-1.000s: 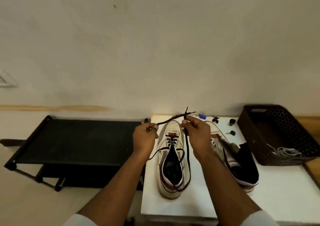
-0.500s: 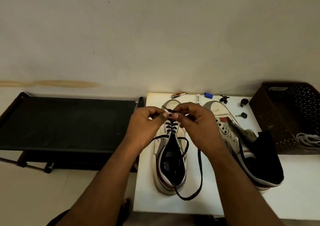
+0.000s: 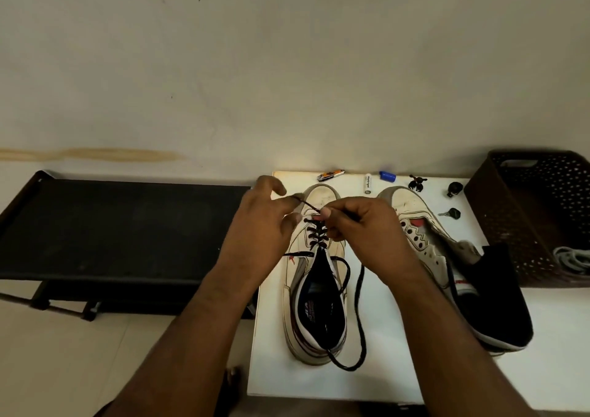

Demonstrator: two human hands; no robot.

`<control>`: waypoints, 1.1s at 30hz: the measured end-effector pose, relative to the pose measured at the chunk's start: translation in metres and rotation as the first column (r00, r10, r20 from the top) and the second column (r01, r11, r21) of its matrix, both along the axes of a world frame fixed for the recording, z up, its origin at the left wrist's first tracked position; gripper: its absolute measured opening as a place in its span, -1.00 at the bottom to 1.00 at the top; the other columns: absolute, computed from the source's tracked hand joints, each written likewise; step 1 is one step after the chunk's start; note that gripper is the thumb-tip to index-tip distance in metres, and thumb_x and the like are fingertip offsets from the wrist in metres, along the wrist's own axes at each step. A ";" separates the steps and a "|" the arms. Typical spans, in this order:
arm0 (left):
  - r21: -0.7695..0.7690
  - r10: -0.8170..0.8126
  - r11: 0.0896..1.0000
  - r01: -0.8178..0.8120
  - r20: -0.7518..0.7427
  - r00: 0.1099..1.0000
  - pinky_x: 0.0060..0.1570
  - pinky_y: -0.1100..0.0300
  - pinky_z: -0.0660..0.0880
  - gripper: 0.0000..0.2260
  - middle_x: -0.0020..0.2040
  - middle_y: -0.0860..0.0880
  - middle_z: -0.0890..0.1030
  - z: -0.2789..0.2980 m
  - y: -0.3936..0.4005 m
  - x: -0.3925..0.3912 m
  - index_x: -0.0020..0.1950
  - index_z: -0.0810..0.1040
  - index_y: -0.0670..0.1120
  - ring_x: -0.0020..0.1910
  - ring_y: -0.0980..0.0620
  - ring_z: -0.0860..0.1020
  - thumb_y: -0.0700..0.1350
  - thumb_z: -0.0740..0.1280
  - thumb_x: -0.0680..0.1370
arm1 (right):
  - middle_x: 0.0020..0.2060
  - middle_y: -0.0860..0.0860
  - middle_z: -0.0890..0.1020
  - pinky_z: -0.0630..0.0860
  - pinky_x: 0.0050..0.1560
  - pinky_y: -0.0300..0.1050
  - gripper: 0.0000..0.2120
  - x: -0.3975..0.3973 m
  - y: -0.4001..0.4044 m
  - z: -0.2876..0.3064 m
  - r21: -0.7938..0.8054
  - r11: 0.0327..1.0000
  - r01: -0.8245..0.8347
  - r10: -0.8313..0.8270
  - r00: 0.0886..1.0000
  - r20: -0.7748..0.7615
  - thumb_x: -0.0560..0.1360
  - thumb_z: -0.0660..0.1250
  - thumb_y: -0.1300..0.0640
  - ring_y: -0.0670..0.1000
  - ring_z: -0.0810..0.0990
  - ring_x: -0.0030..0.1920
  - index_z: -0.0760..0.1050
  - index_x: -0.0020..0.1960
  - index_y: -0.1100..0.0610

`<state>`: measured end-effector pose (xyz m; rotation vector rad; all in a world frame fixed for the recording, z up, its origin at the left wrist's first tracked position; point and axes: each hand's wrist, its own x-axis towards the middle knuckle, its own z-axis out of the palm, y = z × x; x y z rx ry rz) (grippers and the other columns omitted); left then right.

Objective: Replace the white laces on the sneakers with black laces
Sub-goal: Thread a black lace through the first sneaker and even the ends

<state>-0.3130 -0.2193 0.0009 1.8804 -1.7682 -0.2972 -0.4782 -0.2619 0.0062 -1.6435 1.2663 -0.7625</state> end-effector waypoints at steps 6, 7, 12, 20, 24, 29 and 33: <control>0.158 -0.043 0.983 0.096 -0.307 0.951 0.23 0.15 0.23 -0.83 0.43 0.12 0.30 -0.004 -0.002 -0.007 0.07 0.67 0.05 0.39 0.08 0.16 0.03 0.39 0.52 | -0.28 0.12 0.68 0.61 -0.17 -0.16 -0.88 -0.001 0.001 0.013 0.010 0.992 -0.122 0.118 0.971 0.206 0.53 0.33 0.27 -0.02 0.64 -0.29 0.65 -0.09 0.21; 0.138 -0.062 0.983 0.119 -0.361 0.931 0.24 0.13 0.24 -0.90 0.42 0.17 0.32 -0.003 -0.003 -0.006 -0.03 0.68 0.08 0.38 0.13 0.18 0.01 0.39 0.51 | -0.28 0.09 0.68 0.61 -0.18 -0.17 -0.88 -0.002 0.000 0.013 0.000 0.993 -0.121 0.118 0.971 0.209 0.52 0.33 0.27 -0.03 0.64 -0.29 0.65 -0.09 0.19; 0.056 0.136 0.981 -0.185 -0.881 0.453 0.04 0.22 0.38 -0.75 0.02 0.10 0.62 0.021 0.005 0.032 -0.24 0.64 0.00 -0.08 0.22 0.52 -0.23 0.26 0.54 | -0.37 -0.08 0.66 0.51 -0.19 -0.31 -0.91 -0.024 -0.012 0.010 -0.018 0.995 0.100 -0.097 0.988 0.122 0.50 0.39 0.17 -0.09 0.62 -0.30 0.65 -0.12 0.02; 0.371 0.837 0.335 -0.866 -0.540 0.092 0.30 -0.10 0.37 -0.43 0.47 -0.09 0.23 0.007 0.033 0.090 0.44 0.28 0.04 0.39 -0.18 0.31 0.12 0.38 0.49 | 0.27 0.07 0.47 0.37 0.26 -0.06 -0.61 -0.047 -0.020 0.000 -0.178 0.984 0.023 -0.118 0.829 -0.546 0.47 0.41 0.20 0.11 0.46 0.26 0.53 0.29 0.07; 0.355 0.530 0.845 -0.399 -0.465 0.710 -0.13 0.10 0.53 -0.83 0.03 -0.08 0.64 0.000 0.020 0.049 0.17 0.53 0.03 -0.08 -0.03 0.62 -0.07 0.32 0.58 | 0.08 0.03 0.54 0.39 -0.07 -0.22 -0.70 -0.027 -0.011 -0.002 -0.087 0.996 -0.032 -0.019 0.846 -0.533 0.52 0.36 0.13 -0.04 0.50 -0.04 0.54 0.24 0.02; 0.721 0.426 0.693 0.030 -0.443 0.789 -0.49 0.26 0.38 -0.65 -0.19 -0.13 0.67 -0.020 0.006 0.014 0.46 0.30 0.12 -0.45 0.01 0.54 -0.09 0.15 0.67 | -0.23 0.11 0.67 0.49 -0.46 -0.24 -0.78 -0.009 0.001 -0.010 0.400 0.913 -0.078 0.239 0.897 -0.372 0.57 0.23 0.22 -0.02 0.60 -0.42 0.48 0.17 0.03; 0.709 0.432 0.704 0.039 -0.471 0.769 -0.46 0.23 0.48 -0.80 -0.19 -0.16 0.65 -0.030 -0.001 0.014 0.23 0.50 -0.04 -0.41 -0.03 0.60 -0.05 0.19 0.66 | -0.17 0.11 0.67 0.51 -0.43 -0.22 -0.73 -0.005 -0.004 -0.017 0.331 0.940 -0.084 0.215 0.898 -0.385 0.50 0.31 0.33 0.00 0.60 -0.38 0.53 0.15 0.10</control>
